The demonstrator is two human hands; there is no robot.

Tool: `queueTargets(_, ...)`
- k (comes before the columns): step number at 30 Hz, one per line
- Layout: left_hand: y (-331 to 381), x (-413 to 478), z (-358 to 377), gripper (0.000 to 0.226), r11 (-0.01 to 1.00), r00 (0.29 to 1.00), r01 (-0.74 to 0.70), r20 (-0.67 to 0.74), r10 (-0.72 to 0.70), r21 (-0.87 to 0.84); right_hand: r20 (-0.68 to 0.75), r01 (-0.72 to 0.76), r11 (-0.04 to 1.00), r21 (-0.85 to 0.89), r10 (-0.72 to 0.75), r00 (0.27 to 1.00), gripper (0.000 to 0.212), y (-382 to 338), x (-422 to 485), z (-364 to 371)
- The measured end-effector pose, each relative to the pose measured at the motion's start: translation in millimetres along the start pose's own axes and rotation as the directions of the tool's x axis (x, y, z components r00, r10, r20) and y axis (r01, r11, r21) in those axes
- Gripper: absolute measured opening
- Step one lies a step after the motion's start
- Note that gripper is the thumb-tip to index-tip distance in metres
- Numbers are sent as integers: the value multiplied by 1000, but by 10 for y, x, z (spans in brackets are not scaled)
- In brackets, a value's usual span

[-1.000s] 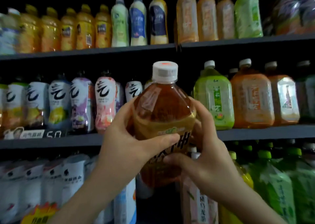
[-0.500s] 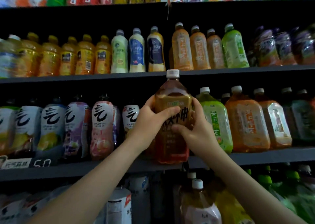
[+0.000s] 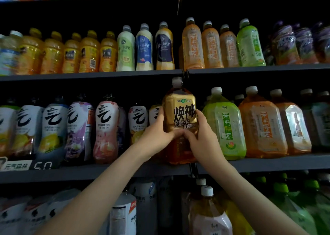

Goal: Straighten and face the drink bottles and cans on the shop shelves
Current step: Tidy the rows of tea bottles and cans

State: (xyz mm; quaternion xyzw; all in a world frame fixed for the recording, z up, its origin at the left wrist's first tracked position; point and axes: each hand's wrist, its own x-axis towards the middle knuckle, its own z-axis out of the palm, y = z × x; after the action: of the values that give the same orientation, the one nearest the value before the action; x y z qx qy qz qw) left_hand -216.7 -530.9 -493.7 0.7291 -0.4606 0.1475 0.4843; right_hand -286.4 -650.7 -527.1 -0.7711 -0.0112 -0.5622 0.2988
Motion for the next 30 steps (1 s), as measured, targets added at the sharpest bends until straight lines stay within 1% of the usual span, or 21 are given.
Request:
queueTargets(2, 3, -106, 21, 87, 989, 999, 10, -54, -2, 145, 34, -11, 1000, -6, 11, 999, 73, 27, -70, 0)
queueTargets(4, -12, -162, 56, 77, 982, 994, 4, -111, 18, 190, 79, -16, 1000, -14, 17, 997, 81, 29, -125, -17)
queueTargets(6, -32, -140, 88, 68, 989, 988, 10, -152, 12, 146, 122, -5, 999, -43, 11, 992, 90, 27, -157, -31)
queueTargets(8, -31, -115, 138, 60, 997, 987, 20, -162, -8, 77, 124, 4, 996, -93, 8, 992, 95, 21, -170, -22)
queueTargets(11, -61, -70, 207, 52, 1000, 989, 27, -148, -28, -3, 76, 6, 984, -179, 8, 997, 95, 14, -153, 26)
queueTargets(14, -115, 2, 224, 45, 999, 989, 31, -144, -34, -24, 56, 0, 966, -258, 15, 998, 88, 18, -110, 77)
queueTargets(19, -184, 79, 275, 46, 999, 992, 25, -126, -28, -25, 45, -1, 948, -319, 16, 999, 86, 83, -107, 144)
queueTargets(23, -238, 129, 284, 53, 999, 996, 33, -85, -37, -37, 11, -17, 953, -304, 21, 1000, 86, 117, -95, 189)
queueTargets(26, -262, 177, 290, 55, 999, 997, 47, -64, -47, 0, 17, -14, 949, -315, 20, 1000, 86, 136, -94, 232)
queueTargets(30, -288, 224, 290, 55, 997, 996, 66, -57, -65, 29, 31, -54, 951, -303, 67, 997, 87, 131, -67, 255)
